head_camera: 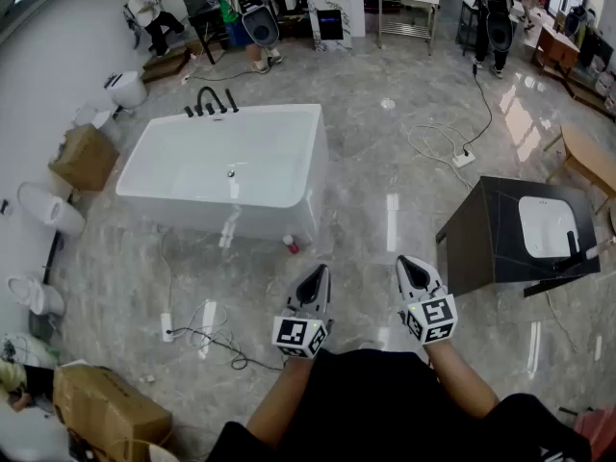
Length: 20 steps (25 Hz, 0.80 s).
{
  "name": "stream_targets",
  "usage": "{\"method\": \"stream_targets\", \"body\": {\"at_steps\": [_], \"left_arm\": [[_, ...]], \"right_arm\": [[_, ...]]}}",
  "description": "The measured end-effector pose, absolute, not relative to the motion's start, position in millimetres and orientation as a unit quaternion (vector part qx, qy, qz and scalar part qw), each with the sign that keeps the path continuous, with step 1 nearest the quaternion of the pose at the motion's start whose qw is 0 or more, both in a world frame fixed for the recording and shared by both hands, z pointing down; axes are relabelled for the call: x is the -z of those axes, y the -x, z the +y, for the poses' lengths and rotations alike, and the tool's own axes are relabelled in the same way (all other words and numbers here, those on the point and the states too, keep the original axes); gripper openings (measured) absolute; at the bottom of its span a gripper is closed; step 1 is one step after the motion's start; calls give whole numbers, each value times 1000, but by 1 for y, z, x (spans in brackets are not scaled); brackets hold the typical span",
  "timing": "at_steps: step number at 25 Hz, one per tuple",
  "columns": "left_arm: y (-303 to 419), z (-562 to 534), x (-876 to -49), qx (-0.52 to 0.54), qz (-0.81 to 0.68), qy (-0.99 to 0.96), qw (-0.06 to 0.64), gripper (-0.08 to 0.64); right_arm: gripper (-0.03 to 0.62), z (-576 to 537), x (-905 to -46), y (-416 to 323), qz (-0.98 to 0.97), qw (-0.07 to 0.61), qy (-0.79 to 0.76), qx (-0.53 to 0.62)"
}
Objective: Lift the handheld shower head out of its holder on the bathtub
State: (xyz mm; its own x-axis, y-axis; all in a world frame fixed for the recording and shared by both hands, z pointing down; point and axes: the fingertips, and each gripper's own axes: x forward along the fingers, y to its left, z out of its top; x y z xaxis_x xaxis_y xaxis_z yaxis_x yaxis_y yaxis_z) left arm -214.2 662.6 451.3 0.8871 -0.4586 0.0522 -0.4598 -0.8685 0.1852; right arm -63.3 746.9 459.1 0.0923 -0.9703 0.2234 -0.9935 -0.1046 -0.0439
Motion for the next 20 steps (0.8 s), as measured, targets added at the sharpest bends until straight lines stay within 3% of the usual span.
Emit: {"method": "stream_targets", "body": {"at_steps": [20], "left_arm": [[210, 661, -447, 2, -242, -966, 90, 5]], "right_arm": [[-2, 755, -442, 47, -661, 17, -746, -82]]}}
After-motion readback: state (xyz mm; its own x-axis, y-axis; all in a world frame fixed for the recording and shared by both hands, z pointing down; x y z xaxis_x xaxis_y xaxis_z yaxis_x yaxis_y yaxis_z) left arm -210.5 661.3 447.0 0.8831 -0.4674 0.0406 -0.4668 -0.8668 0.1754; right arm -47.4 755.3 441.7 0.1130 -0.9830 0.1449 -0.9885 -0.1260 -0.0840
